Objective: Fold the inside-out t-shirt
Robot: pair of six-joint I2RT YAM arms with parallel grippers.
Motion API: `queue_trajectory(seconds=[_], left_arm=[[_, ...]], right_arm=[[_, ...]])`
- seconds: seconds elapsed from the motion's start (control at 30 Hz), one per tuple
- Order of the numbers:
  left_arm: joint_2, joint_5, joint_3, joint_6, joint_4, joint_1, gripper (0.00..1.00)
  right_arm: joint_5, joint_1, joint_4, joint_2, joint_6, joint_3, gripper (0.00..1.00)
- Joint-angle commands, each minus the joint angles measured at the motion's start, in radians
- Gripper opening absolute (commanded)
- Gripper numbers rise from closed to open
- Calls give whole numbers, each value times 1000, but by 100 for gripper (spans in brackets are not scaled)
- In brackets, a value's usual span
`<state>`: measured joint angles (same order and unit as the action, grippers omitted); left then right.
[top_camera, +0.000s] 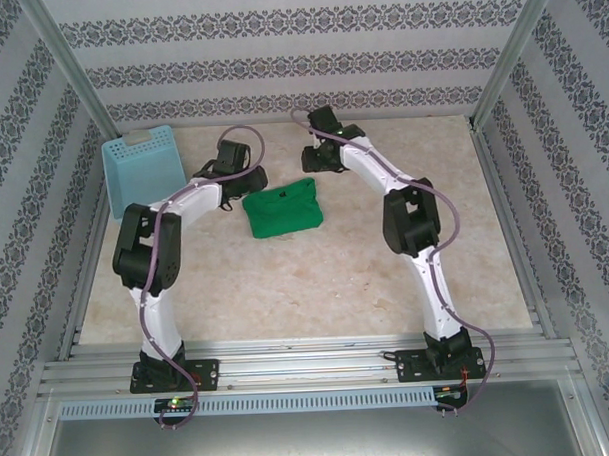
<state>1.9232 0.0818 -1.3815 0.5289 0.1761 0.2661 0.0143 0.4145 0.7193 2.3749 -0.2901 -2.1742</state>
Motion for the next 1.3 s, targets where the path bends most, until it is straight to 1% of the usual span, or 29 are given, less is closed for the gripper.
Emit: queue_trajectory(seconds=[0.0, 0.07, 0.17, 0.23, 0.27, 0.37, 0.43, 0.57, 0.67, 0.7, 0.77, 0.9, 0.97, 1.1, 1.27], left_arm=[[-173, -52, 76, -3, 58, -9, 59], [-269, -79, 165, 10, 36, -8, 63], [-428, -137, 309, 31, -3, -9, 69], [-533, -180, 404, 41, -33, -10, 73], [-590, -196, 454, 43, -55, -8, 75], [-740, -245, 580, 52, -105, -8, 82], [-818, -268, 641, 52, -124, -9, 85], [-937, -327, 724, 59, -135, -9, 90], [-999, -367, 776, 57, -151, -9, 94], [-1016, -378, 788, 56, -149, -10, 96], [-1042, -397, 805, 51, -147, -9, 97], [-1070, -414, 825, 37, -155, -9, 100], [-1076, -419, 830, 34, -165, -8, 100], [-1076, -423, 828, 33, -169, -9, 100], [-1075, -414, 822, 19, -174, -10, 100]], right_arm=[[-24, 32, -2, -204, 38, 136, 52], [-21, 73, -47, -284, 42, 254, 58], [-24, 142, -86, -355, 17, 384, 70], [-35, 188, -102, -369, -2, 431, 74], [-43, 211, -99, -360, -15, 437, 74], [-57, 259, -53, -287, -50, 387, 76], [-69, 273, -12, -217, -68, 328, 78], [-95, 271, 81, -63, -93, 189, 80], [-156, 262, 217, 57, -84, 56, 81], [-176, 249, 264, 86, -81, 25, 82], [-185, 218, 284, 96, -76, 44, 82], [-209, 120, 206, -5, -46, 214, 82], [-217, 56, 186, -49, -28, 271, 82], [-250, -88, 168, -110, 6, 344, 82], [-303, -223, 150, -173, 37, 388, 83]])
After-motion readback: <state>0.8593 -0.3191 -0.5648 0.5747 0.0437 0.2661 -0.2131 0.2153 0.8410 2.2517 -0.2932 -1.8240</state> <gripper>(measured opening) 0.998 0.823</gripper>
